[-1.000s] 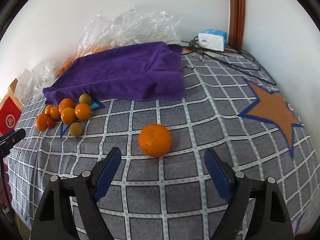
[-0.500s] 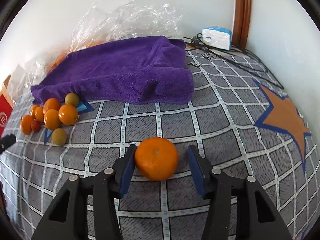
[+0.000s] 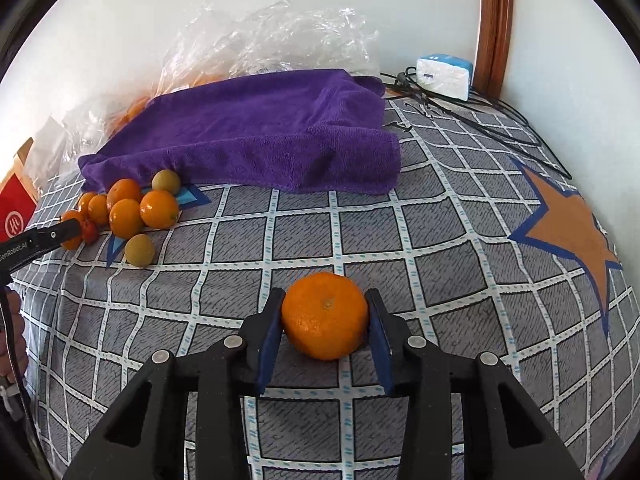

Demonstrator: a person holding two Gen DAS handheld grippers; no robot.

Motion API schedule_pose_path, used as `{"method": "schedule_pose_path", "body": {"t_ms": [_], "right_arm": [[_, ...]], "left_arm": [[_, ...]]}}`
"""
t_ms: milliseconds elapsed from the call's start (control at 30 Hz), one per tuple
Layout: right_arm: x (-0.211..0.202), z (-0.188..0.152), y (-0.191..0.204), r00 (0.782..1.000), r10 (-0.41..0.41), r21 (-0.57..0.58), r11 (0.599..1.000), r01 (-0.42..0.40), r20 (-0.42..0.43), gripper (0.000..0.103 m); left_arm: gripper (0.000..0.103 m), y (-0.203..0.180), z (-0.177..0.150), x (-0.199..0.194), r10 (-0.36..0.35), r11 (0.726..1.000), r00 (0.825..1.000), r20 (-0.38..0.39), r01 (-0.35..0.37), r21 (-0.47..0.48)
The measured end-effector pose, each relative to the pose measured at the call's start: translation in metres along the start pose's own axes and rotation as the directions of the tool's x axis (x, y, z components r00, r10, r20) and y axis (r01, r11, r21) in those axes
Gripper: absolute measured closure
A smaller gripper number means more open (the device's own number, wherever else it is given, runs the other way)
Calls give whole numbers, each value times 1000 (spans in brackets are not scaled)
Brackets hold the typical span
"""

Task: Organize fruits
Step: 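Grasp a large tangerine from the cluster with the left tool while the right tool grasps the lone tangerine, then carry both held tangerines up onto the purple towel with both tools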

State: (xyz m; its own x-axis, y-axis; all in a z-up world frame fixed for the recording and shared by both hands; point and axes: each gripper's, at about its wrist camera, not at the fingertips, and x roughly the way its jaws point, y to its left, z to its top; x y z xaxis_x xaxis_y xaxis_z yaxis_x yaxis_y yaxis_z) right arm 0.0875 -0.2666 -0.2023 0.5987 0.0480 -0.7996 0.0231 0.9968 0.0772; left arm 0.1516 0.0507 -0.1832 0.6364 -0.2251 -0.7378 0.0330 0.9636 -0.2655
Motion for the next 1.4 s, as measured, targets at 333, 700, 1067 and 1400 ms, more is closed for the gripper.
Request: {"method": "schedule_pose_path", "body": {"t_ms": [333, 700, 1067, 1400], "right_arm": [[8, 10, 21, 998, 60, -24, 998, -59, 2, 63], [9, 5, 29, 999, 51, -49, 998, -50, 14, 63], [-2, 8, 22, 997, 77, -21, 997, -77, 22, 63], [-32, 24, 21, 996, 53, -19, 998, -52, 70, 63]], "left_arm": [[63, 25, -2, -17, 42, 999, 999, -23, -42, -20], [60, 21, -8, -9, 69, 997, 997, 15, -69, -15], [63, 18, -5, -22, 69, 997, 997, 32, -68, -27], [63, -3, 7, -52, 47, 999, 997, 60, -46, -16]]}}
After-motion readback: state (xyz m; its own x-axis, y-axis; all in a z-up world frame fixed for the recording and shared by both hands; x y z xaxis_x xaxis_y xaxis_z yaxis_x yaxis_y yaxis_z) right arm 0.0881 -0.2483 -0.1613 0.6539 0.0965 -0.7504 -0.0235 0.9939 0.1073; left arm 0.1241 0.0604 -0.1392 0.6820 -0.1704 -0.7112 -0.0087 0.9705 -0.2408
